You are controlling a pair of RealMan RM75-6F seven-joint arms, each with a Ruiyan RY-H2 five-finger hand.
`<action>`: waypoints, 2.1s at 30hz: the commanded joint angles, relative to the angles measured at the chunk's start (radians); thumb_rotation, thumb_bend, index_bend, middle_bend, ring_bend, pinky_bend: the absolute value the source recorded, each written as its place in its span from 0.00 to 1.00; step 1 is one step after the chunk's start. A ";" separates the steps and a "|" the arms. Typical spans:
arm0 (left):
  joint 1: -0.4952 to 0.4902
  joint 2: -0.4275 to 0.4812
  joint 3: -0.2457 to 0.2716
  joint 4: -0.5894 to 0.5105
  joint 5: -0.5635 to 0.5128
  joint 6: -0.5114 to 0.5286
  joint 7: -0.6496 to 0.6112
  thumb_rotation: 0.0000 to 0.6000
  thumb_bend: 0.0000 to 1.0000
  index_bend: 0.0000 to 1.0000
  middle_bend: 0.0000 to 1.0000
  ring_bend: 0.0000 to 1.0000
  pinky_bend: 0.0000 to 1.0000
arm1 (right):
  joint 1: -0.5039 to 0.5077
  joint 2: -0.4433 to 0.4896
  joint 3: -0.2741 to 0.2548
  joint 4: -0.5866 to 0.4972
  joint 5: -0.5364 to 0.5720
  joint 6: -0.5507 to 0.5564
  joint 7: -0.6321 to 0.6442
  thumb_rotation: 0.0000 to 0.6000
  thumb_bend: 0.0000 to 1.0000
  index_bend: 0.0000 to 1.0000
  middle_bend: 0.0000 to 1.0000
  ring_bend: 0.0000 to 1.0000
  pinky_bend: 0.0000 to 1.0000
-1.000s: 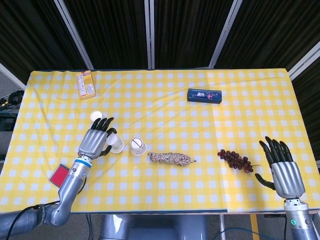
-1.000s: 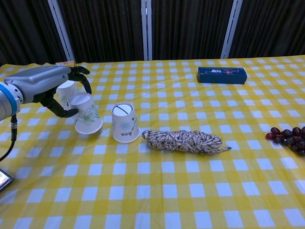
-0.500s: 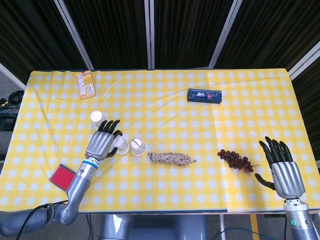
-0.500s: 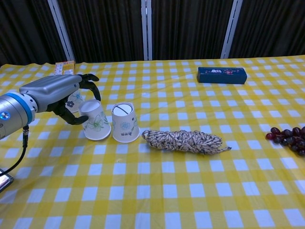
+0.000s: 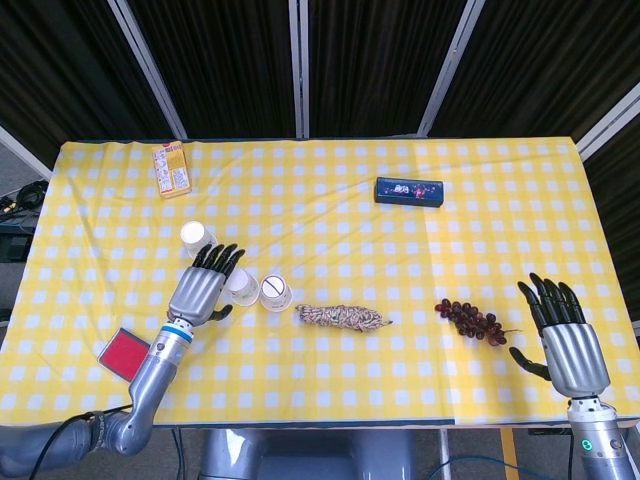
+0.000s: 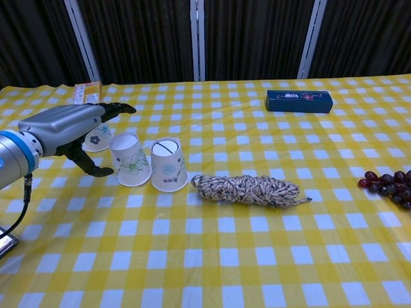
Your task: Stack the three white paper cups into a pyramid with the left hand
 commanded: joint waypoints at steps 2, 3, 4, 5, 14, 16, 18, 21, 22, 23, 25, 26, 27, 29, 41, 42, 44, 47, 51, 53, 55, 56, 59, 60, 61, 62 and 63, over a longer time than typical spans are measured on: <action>0.023 0.043 0.008 -0.037 0.017 0.029 -0.011 1.00 0.26 0.00 0.00 0.00 0.00 | 0.000 -0.001 0.001 0.001 0.001 0.001 -0.002 1.00 0.07 0.00 0.00 0.00 0.00; 0.031 0.063 0.006 -0.052 0.023 0.038 -0.022 1.00 0.26 0.00 0.00 0.00 0.00 | -0.001 -0.001 0.000 0.000 0.000 0.002 -0.003 1.00 0.07 0.00 0.00 0.00 0.00; 0.035 0.079 0.004 -0.061 0.026 0.044 -0.028 1.00 0.26 0.00 0.00 0.00 0.00 | -0.001 -0.002 0.000 0.000 0.000 0.002 -0.005 1.00 0.07 0.00 0.00 0.00 0.00; 0.039 0.095 0.001 -0.068 0.028 0.049 -0.031 1.00 0.26 0.00 0.00 0.00 0.00 | -0.001 -0.003 -0.001 0.000 -0.001 0.002 -0.008 1.00 0.07 0.00 0.00 0.00 0.00; 0.014 0.221 -0.078 -0.056 -0.097 -0.015 -0.023 1.00 0.26 0.01 0.00 0.00 0.00 | 0.003 -0.016 -0.011 0.000 -0.014 -0.007 -0.039 1.00 0.06 0.00 0.00 0.00 0.00; -0.006 0.235 -0.092 -0.032 -0.143 -0.054 -0.011 1.00 0.26 0.01 0.00 0.00 0.00 | 0.004 -0.016 -0.008 0.002 -0.007 -0.012 -0.037 1.00 0.07 0.00 0.00 0.00 0.00; -0.027 0.244 -0.105 -0.002 -0.187 -0.095 -0.003 1.00 0.27 0.03 0.00 0.00 0.00 | 0.006 -0.015 -0.005 0.004 0.002 -0.018 -0.031 1.00 0.07 0.00 0.00 0.00 0.00; -0.060 0.252 -0.117 0.038 -0.257 -0.156 0.011 1.00 0.28 0.06 0.00 0.00 0.00 | 0.009 -0.013 0.000 0.008 0.015 -0.027 -0.022 1.00 0.07 0.00 0.00 0.00 0.00; -0.068 0.253 -0.119 0.048 -0.274 -0.168 0.016 1.00 0.28 0.08 0.00 0.00 0.00 | 0.009 -0.012 0.001 0.008 0.017 -0.028 -0.019 1.00 0.07 0.00 0.00 0.00 0.00; -0.084 0.253 -0.124 0.071 -0.304 -0.191 0.024 1.00 0.29 0.09 0.00 0.00 0.00 | 0.010 -0.011 0.003 0.010 0.023 -0.031 -0.014 1.00 0.07 0.00 0.00 0.00 0.00; -0.107 0.247 -0.128 0.110 -0.343 -0.220 0.034 1.00 0.29 0.12 0.00 0.00 0.00 | 0.012 -0.009 0.007 0.012 0.031 -0.035 -0.006 1.00 0.07 0.00 0.00 0.00 0.00; -0.122 0.240 -0.130 0.137 -0.364 -0.237 0.039 1.00 0.29 0.13 0.00 0.00 0.00 | 0.013 -0.008 0.010 0.013 0.034 -0.037 -0.002 1.00 0.07 0.00 0.00 0.00 0.00; -0.136 0.231 -0.132 0.166 -0.383 -0.255 0.042 1.00 0.29 0.15 0.00 0.00 0.00 | 0.014 -0.007 0.012 0.014 0.038 -0.039 0.001 1.00 0.07 0.00 0.00 0.00 0.00; -0.178 0.195 -0.136 0.248 -0.431 -0.316 0.046 1.00 0.29 0.18 0.00 0.00 0.00 | 0.019 -0.008 0.019 0.019 0.052 -0.049 0.005 1.00 0.07 0.00 0.00 0.00 0.00; -0.254 0.106 -0.101 0.397 -0.451 -0.408 0.021 1.00 0.30 0.22 0.00 0.00 0.00 | 0.020 -0.007 0.032 0.033 0.085 -0.057 0.013 1.00 0.07 0.00 0.00 0.00 0.00; -0.257 0.103 -0.099 0.401 -0.451 -0.412 0.017 1.00 0.31 0.22 0.00 0.00 0.00 | 0.019 -0.006 0.032 0.033 0.086 -0.057 0.013 1.00 0.07 0.00 0.00 0.00 0.00; -0.263 0.099 -0.097 0.397 -0.445 -0.415 0.007 1.00 0.33 0.23 0.00 0.00 0.00 | 0.018 -0.005 0.032 0.033 0.086 -0.055 0.015 1.00 0.07 0.00 0.00 0.00 0.00; -0.270 0.099 -0.091 0.389 -0.437 -0.411 0.002 1.00 0.34 0.25 0.00 0.00 0.00 | 0.017 -0.004 0.032 0.032 0.086 -0.051 0.017 1.00 0.07 0.00 0.00 0.00 0.00; -0.279 0.096 -0.079 0.380 -0.439 -0.401 0.007 1.00 0.34 0.28 0.00 0.00 0.00 | 0.014 0.000 0.032 0.029 0.083 -0.045 0.022 1.00 0.07 0.00 0.00 0.00 0.00; -0.281 0.094 -0.075 0.378 -0.440 -0.396 0.010 1.00 0.36 0.31 0.00 0.00 0.00 | 0.014 0.001 0.032 0.028 0.082 -0.043 0.024 1.00 0.07 0.00 0.00 0.00 0.00; -0.280 0.092 -0.063 0.370 -0.441 -0.390 0.016 1.00 0.39 0.31 0.00 0.00 0.00 | 0.011 0.003 0.032 0.026 0.080 -0.039 0.028 1.00 0.07 0.00 0.00 0.00 0.00; -0.279 0.094 -0.062 0.363 -0.441 -0.382 0.014 1.00 0.40 0.31 0.00 0.00 0.00 | 0.011 0.004 0.032 0.025 0.079 -0.037 0.030 1.00 0.07 0.00 0.00 0.00 0.00; -0.276 0.106 -0.061 0.341 -0.434 -0.365 0.007 1.00 0.40 0.32 0.00 0.00 0.00 | 0.009 0.006 0.031 0.024 0.075 -0.032 0.031 1.00 0.07 0.00 0.00 0.00 0.00; -0.274 0.114 -0.062 0.328 -0.429 -0.358 0.003 1.00 0.40 0.32 0.00 0.00 0.00 | 0.009 0.006 0.031 0.023 0.074 -0.031 0.031 1.00 0.07 0.00 0.00 0.00 0.00; -0.273 0.120 -0.063 0.319 -0.426 -0.353 0.000 1.00 0.40 0.32 0.00 0.00 0.00 | 0.009 0.007 0.030 0.022 0.073 -0.030 0.032 1.00 0.07 0.00 0.00 0.00 0.00; -0.271 0.127 -0.064 0.308 -0.422 -0.348 -0.003 1.00 0.39 0.32 0.00 0.00 0.00 | 0.008 0.007 0.030 0.022 0.072 -0.029 0.032 1.00 0.07 0.00 0.00 0.00 0.00; -0.267 0.144 -0.067 0.281 -0.411 -0.335 -0.011 1.00 0.40 0.32 0.00 0.00 0.00 | 0.008 0.008 0.029 0.021 0.070 -0.027 0.032 1.00 0.07 0.00 0.00 0.00 0.00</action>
